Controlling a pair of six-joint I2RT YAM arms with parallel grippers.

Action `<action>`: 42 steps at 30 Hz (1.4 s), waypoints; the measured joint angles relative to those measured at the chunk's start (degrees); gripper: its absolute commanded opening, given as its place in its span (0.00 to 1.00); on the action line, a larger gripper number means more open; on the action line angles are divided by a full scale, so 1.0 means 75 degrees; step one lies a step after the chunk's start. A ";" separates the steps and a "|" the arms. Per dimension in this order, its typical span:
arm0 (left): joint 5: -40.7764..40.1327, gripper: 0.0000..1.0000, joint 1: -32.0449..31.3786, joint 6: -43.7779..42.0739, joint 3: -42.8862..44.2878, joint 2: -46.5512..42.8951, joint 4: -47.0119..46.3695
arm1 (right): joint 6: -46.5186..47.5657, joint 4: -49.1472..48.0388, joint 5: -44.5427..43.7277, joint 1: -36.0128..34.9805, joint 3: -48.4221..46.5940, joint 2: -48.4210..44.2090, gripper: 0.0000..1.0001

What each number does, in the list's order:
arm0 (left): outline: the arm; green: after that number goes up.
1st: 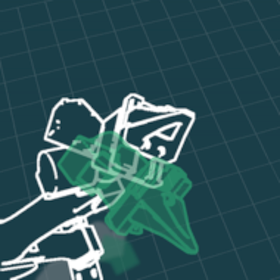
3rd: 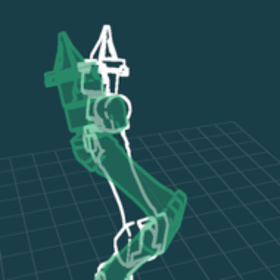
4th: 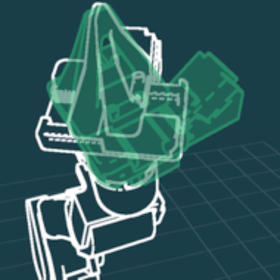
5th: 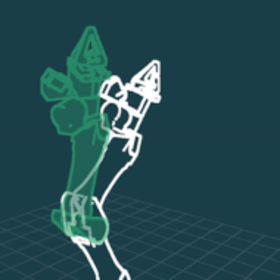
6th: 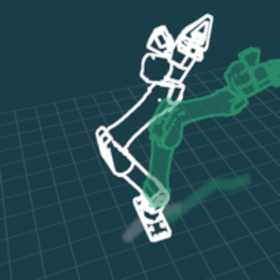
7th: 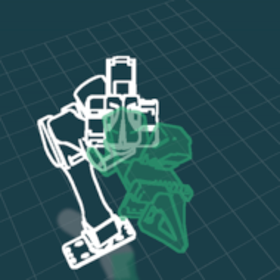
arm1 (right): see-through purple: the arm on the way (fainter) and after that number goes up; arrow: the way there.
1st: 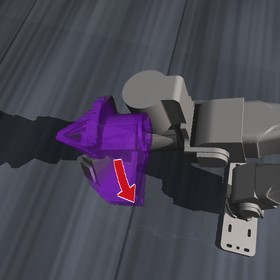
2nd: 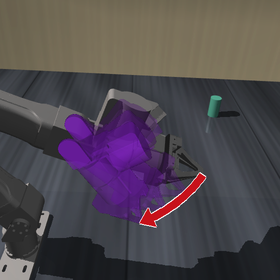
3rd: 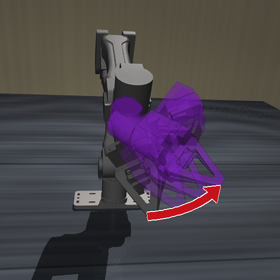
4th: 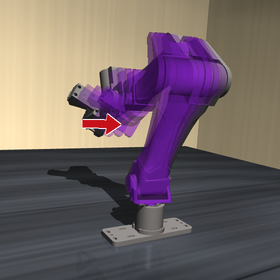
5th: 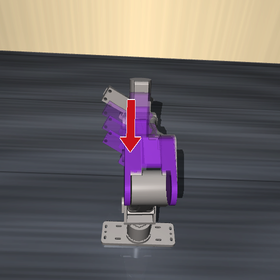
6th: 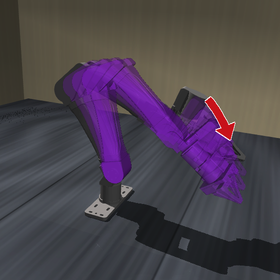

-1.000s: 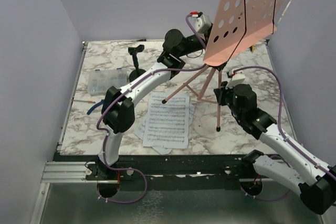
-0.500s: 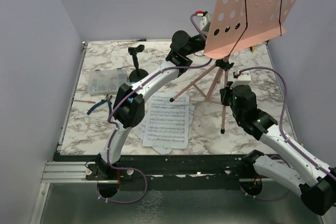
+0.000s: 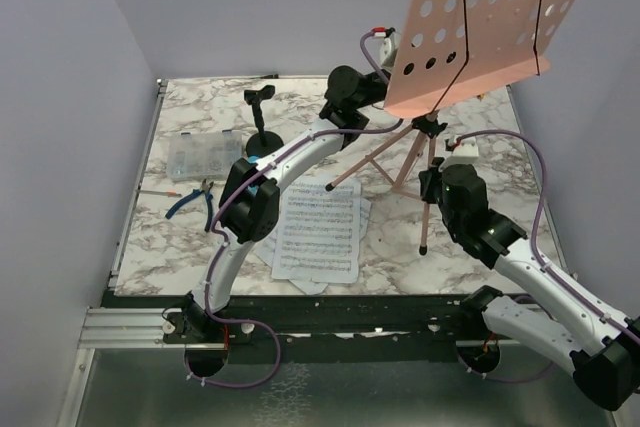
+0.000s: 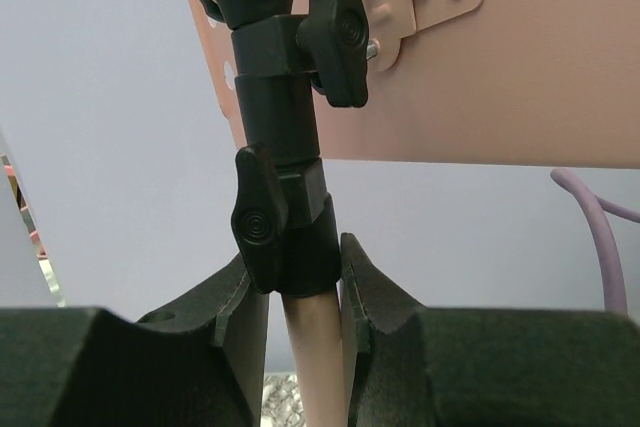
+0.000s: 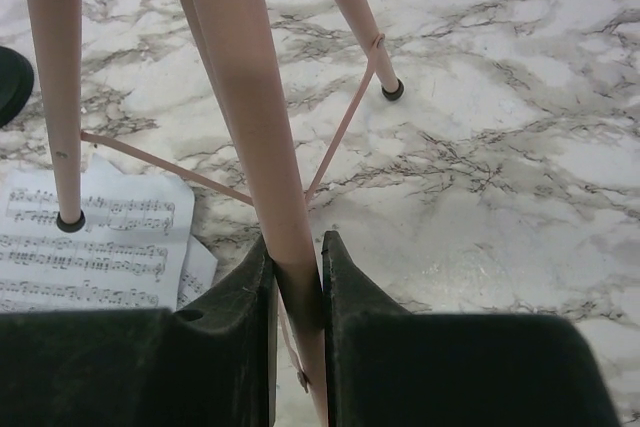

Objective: Set up the instrument practice props

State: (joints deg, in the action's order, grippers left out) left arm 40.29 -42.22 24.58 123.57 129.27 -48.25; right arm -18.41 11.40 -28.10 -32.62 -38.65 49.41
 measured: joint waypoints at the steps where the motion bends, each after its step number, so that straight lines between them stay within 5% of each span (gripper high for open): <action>1: -0.0003 0.00 0.0009 0.0023 -0.0099 -0.0003 -0.0192 | 0.0082 -0.0003 0.0012 0.0000 0.0000 0.0015 0.01; 10: -0.0178 0.00 0.0254 -0.0242 -0.2506 -0.1332 -0.1139 | 0.0868 -0.0254 0.0749 0.0000 0.0134 0.0093 0.04; 26: -0.0469 0.00 0.0705 -0.0702 -0.3990 -0.2416 -0.1524 | 0.1151 -0.0874 0.1629 0.0146 0.0592 0.0265 0.57; 42: -0.0629 0.00 0.0804 -0.0647 -0.4167 -0.2623 -0.1719 | 0.1195 -0.1988 0.2264 0.0146 0.0239 0.1795 0.60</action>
State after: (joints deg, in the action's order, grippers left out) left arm 35.57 -36.18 19.73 92.31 109.60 -61.14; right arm -9.45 -3.51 -11.11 -31.53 -36.86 62.87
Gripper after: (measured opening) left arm 0.292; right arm 0.614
